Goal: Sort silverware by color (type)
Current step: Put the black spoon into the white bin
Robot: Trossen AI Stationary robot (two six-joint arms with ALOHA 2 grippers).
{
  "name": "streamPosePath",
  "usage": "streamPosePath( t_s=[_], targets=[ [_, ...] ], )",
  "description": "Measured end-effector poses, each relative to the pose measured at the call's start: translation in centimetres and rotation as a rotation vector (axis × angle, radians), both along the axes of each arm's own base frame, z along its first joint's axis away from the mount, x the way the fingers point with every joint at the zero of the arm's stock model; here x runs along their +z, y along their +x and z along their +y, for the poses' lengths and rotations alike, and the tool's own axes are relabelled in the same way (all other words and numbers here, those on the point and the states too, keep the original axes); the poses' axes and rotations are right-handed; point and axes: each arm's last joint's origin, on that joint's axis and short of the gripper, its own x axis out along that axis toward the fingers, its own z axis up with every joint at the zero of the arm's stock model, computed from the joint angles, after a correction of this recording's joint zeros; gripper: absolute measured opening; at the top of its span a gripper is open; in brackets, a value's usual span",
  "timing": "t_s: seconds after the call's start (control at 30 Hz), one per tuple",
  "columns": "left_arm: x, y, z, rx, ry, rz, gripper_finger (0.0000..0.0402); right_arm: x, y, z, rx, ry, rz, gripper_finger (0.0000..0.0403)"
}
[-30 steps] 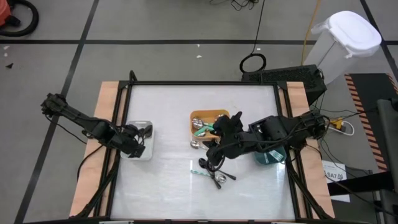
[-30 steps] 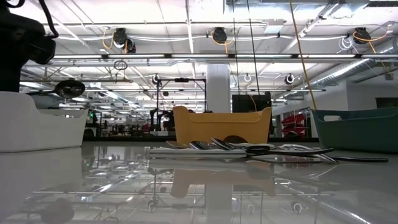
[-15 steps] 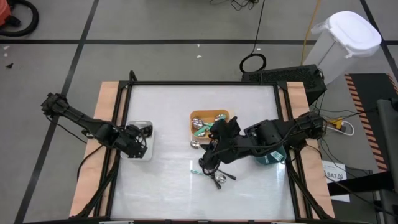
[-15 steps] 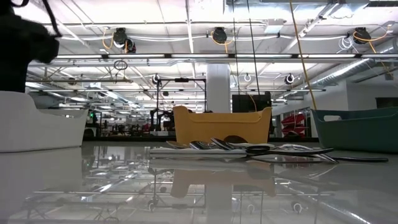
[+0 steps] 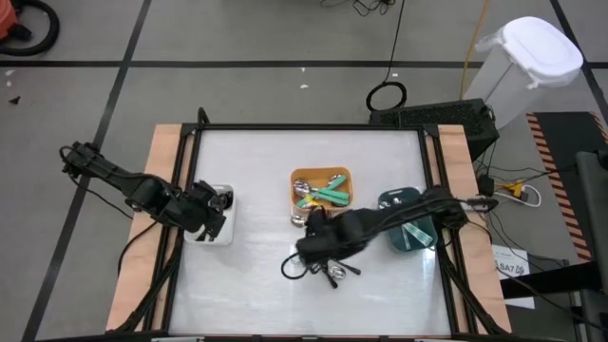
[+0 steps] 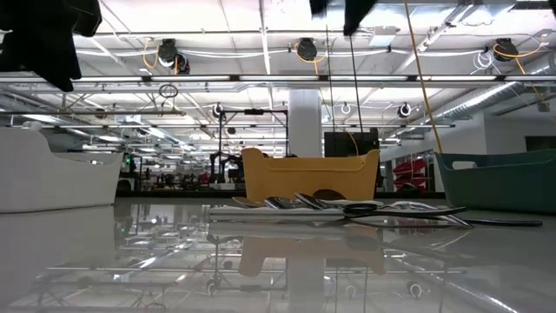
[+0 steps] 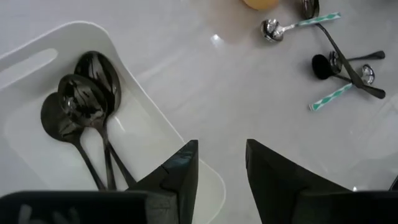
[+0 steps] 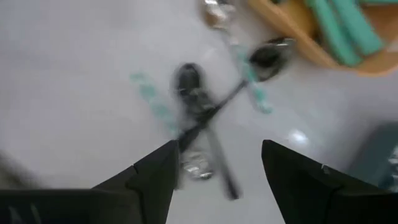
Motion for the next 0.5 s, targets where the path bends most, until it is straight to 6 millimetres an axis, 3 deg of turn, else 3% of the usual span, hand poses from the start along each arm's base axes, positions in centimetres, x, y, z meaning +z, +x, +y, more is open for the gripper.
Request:
streamPosePath(
  t_s=[0.33, 0.5],
  targets=[
    [0.1, 0.1, -0.1, -0.009, -0.016, -0.015, 0.0133, -6.3, 4.6, -3.3, -0.139, -0.030, 0.095, 0.0226],
    [0.1, 0.1, -0.5, -0.014, -0.034, -0.021, 0.0133, -8.0, 5.2, -3.6, -0.115, -0.017, 0.153, 0.0226]
  ],
)
